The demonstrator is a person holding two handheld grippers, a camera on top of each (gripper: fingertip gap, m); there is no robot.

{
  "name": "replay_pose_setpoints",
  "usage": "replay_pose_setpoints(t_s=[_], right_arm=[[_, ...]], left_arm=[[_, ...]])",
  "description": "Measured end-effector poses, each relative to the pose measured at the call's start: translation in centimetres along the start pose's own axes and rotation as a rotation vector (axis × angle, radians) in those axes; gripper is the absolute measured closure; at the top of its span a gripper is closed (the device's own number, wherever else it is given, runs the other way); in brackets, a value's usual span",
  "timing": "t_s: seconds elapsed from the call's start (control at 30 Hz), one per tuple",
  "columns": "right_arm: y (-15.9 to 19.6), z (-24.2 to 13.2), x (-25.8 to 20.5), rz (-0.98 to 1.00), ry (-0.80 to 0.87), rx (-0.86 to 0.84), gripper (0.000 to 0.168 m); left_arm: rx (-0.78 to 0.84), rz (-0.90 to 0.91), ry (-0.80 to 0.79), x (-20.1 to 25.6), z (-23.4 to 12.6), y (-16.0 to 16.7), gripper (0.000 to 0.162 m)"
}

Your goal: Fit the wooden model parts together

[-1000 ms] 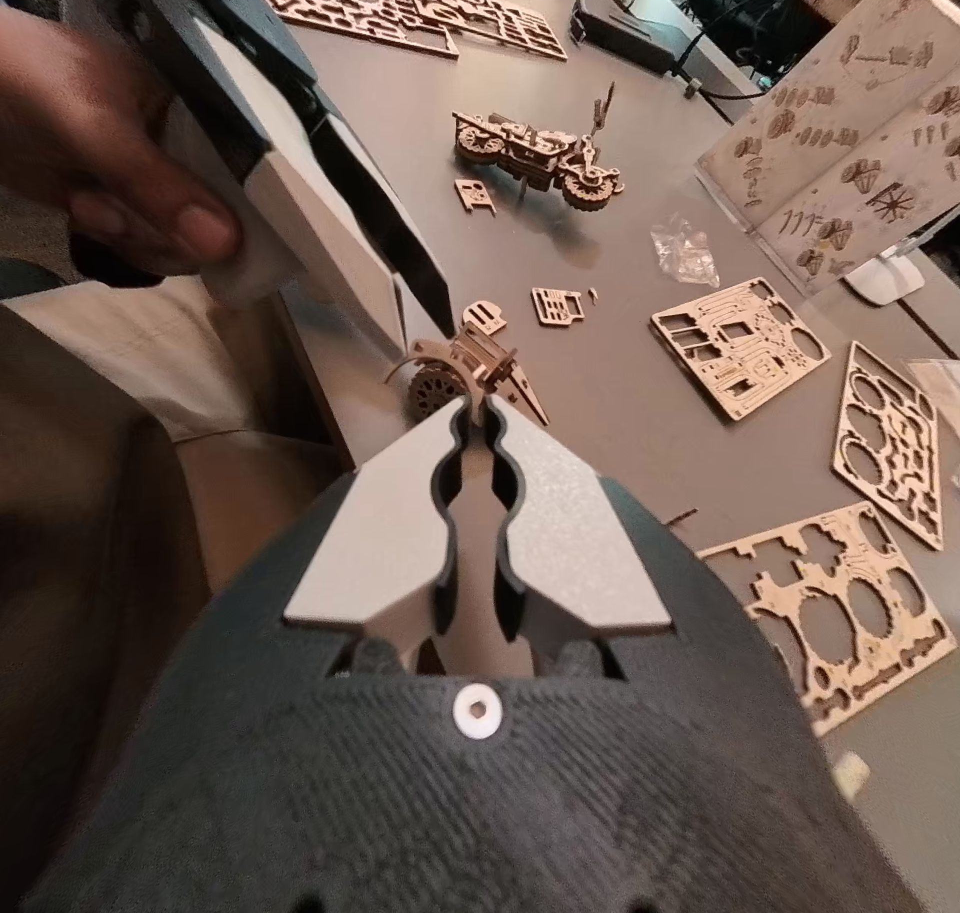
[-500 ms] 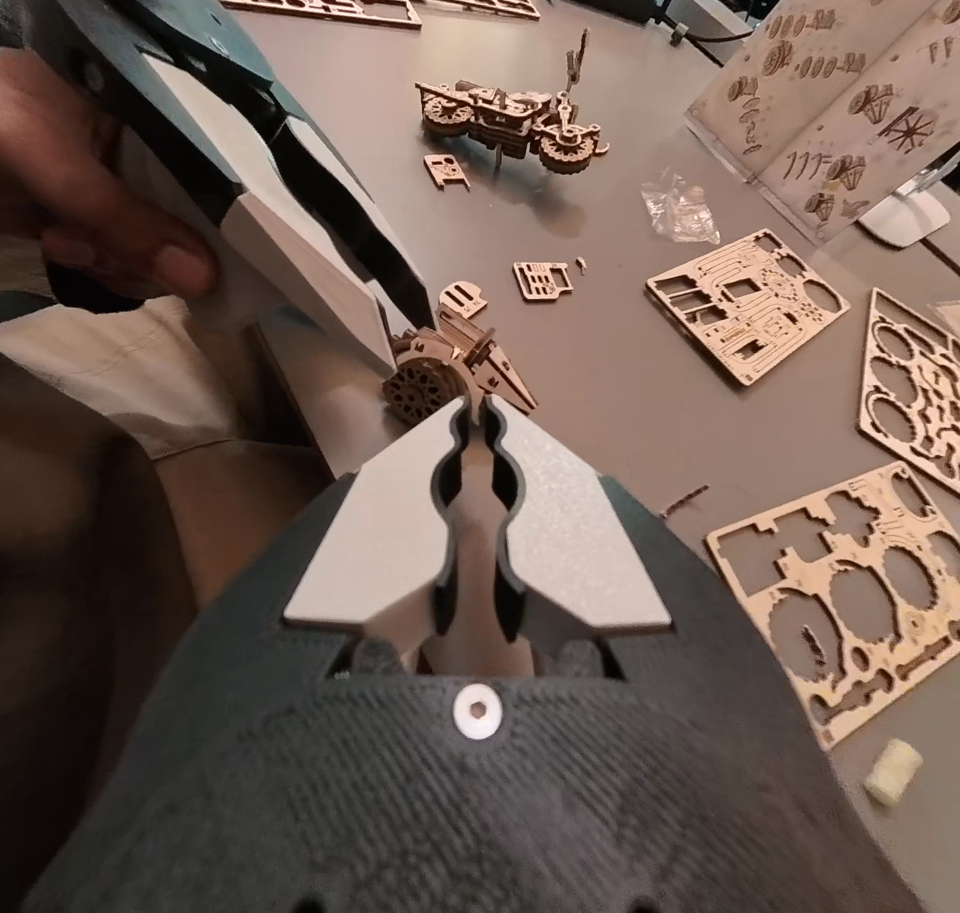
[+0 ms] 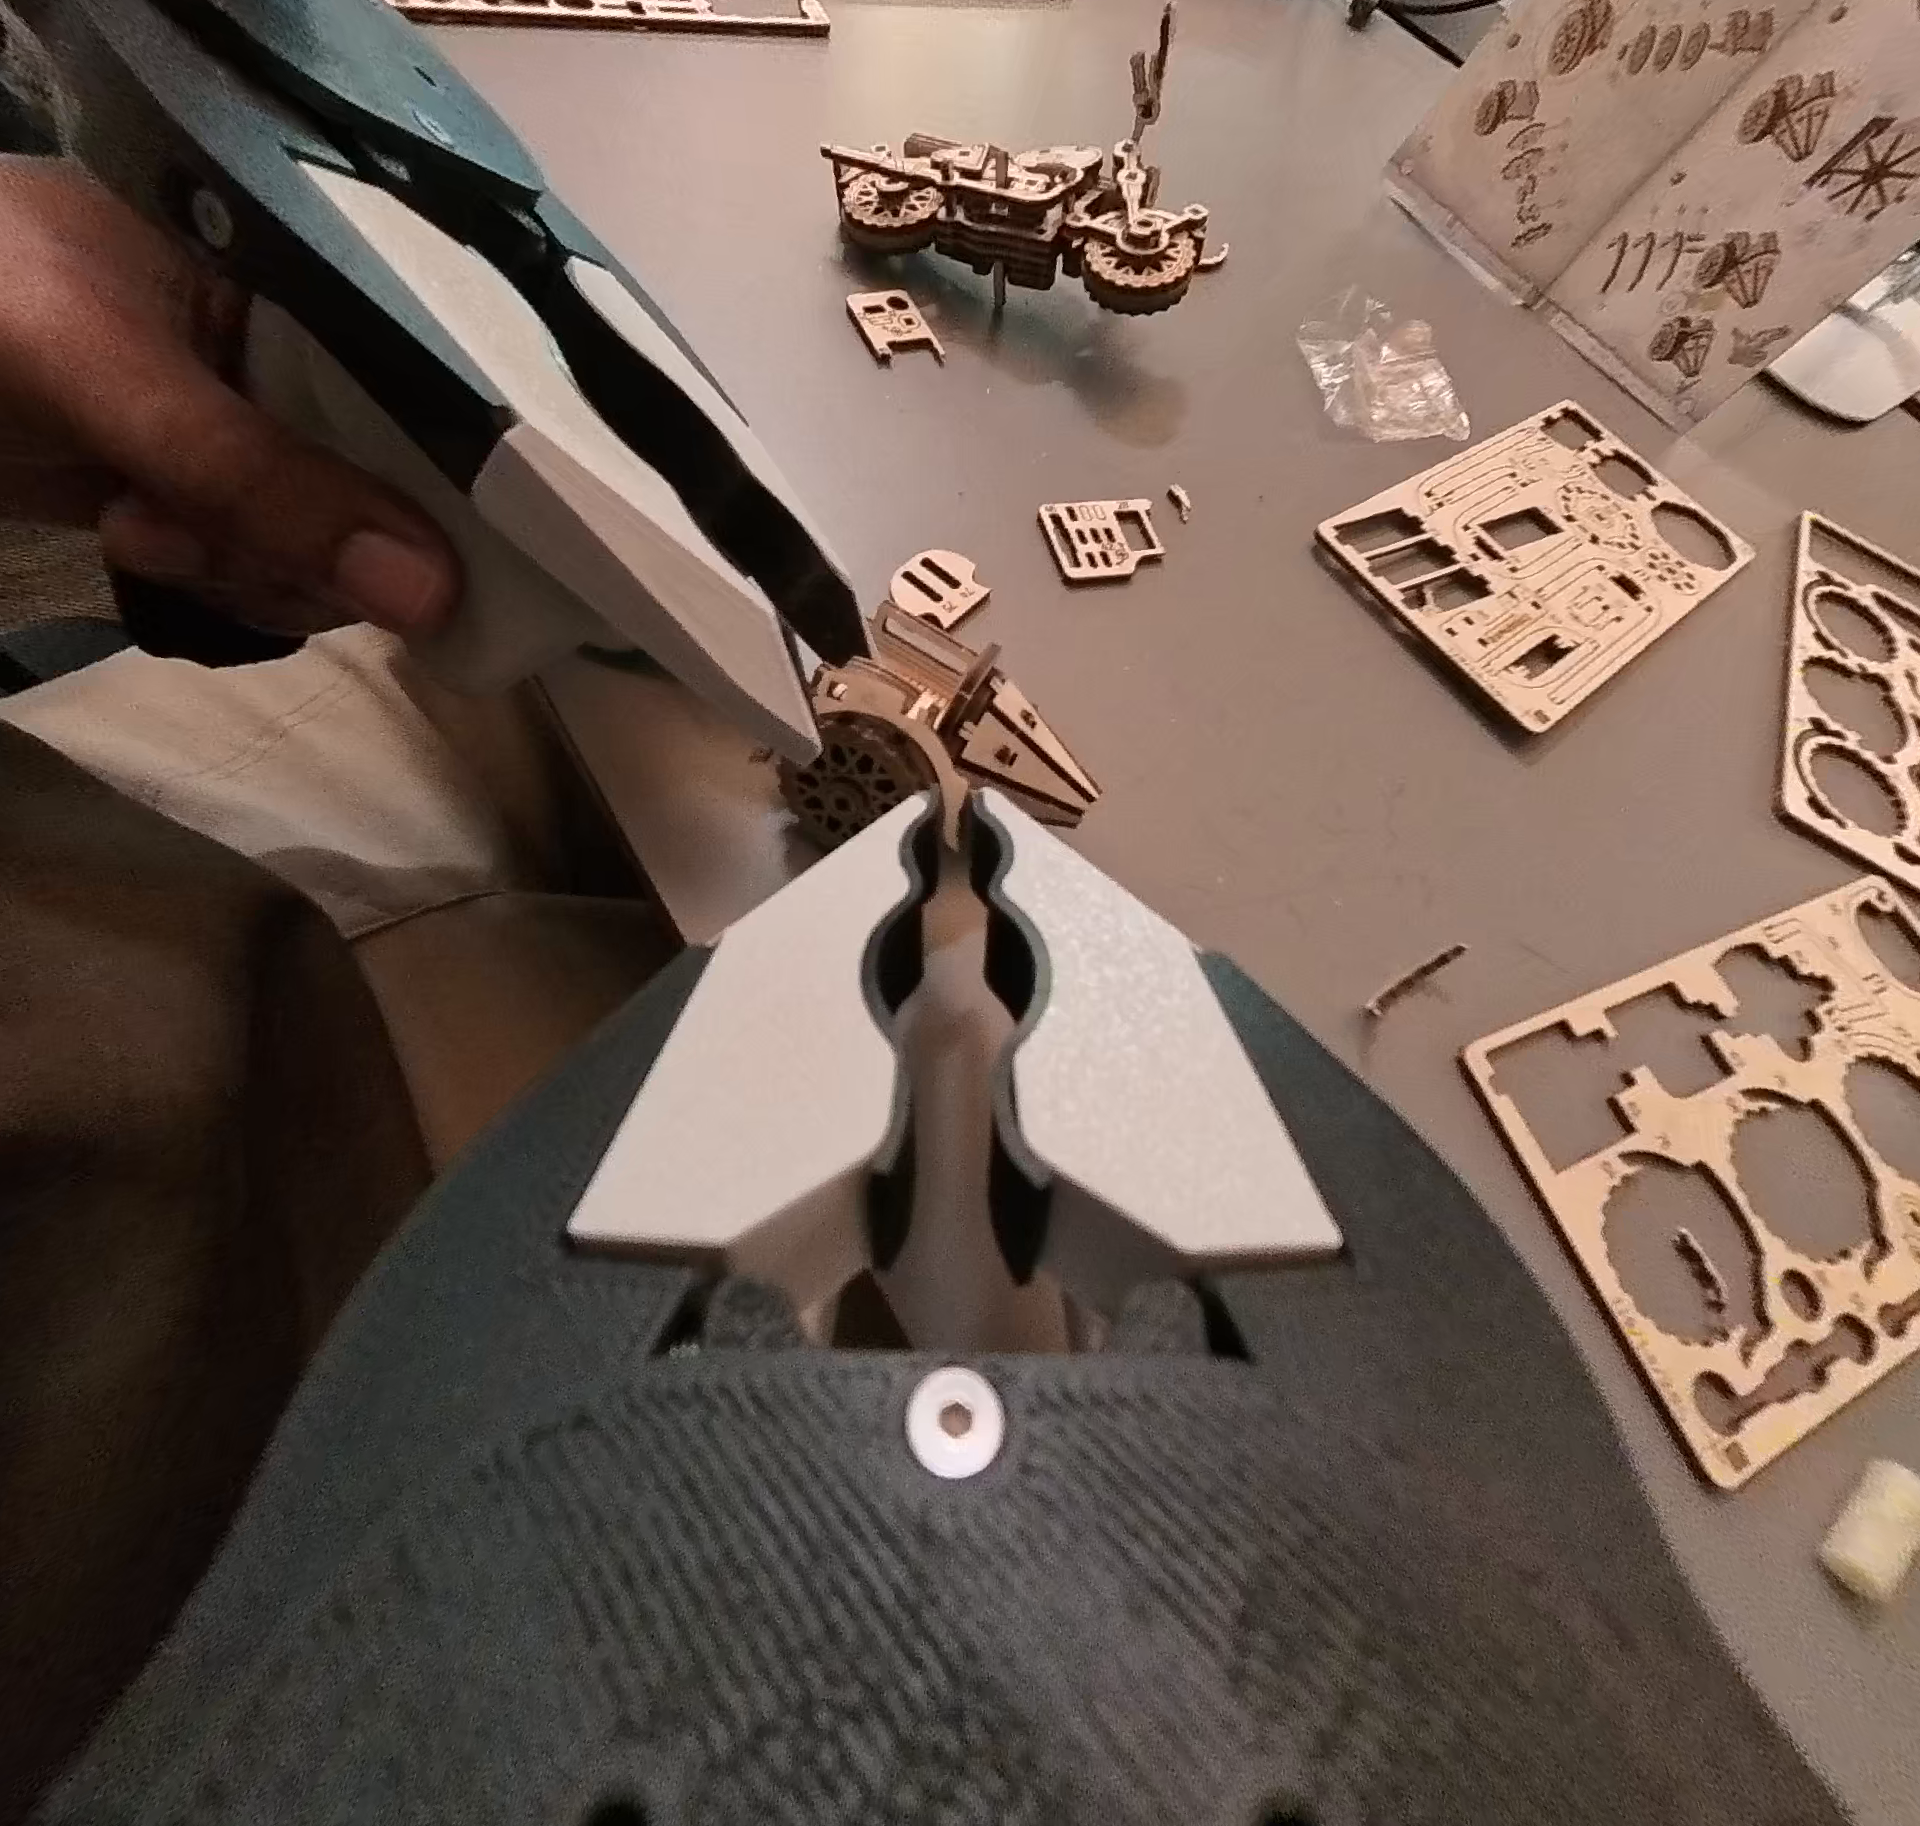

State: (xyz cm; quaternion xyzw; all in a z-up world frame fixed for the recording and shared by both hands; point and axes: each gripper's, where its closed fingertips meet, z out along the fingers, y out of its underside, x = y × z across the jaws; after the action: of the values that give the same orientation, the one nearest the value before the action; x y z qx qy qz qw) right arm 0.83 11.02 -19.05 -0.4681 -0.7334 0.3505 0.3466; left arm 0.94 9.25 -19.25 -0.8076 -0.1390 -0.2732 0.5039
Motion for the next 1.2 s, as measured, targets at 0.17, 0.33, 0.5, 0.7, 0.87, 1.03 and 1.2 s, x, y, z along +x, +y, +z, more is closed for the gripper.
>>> replay_pose_setpoints(t_s=[0.17,0.33,0.5,0.7,0.87,1.03,1.2], right_arm=[[0.20,0.03,-0.12,0.022,0.001,-0.006,0.166],[0.28,-0.09,-0.16,0.038,0.007,-0.002,0.166],[0.43,0.06,-0.17,0.045,0.007,-0.007,0.165],[0.71,0.23,-0.26,0.042,0.004,-0.020,0.165],[0.72,0.33,-0.26,0.051,-0.007,-0.019,0.165],[0.73,0.40,-0.25,0.076,-0.026,-0.016,0.165],[0.73,0.34,-0.19,0.100,-0.053,-0.011,0.161]], left_arm=[[0.001,-0.004,-0.002,-0.05,-0.01,0.03,0.138],[-0.001,-0.002,-0.002,0.00,0.01,0.09,0.139],[-0.001,-0.001,-0.005,0.01,0.03,0.07,0.139],[-0.001,0.001,-0.010,-0.04,0.05,0.10,0.144],[0.000,0.001,-0.007,-0.09,0.04,0.09,0.144],[0.007,0.018,-0.007,-0.04,0.05,-0.05,0.147],[0.009,0.028,-0.007,-0.05,0.04,-0.08,0.148]])
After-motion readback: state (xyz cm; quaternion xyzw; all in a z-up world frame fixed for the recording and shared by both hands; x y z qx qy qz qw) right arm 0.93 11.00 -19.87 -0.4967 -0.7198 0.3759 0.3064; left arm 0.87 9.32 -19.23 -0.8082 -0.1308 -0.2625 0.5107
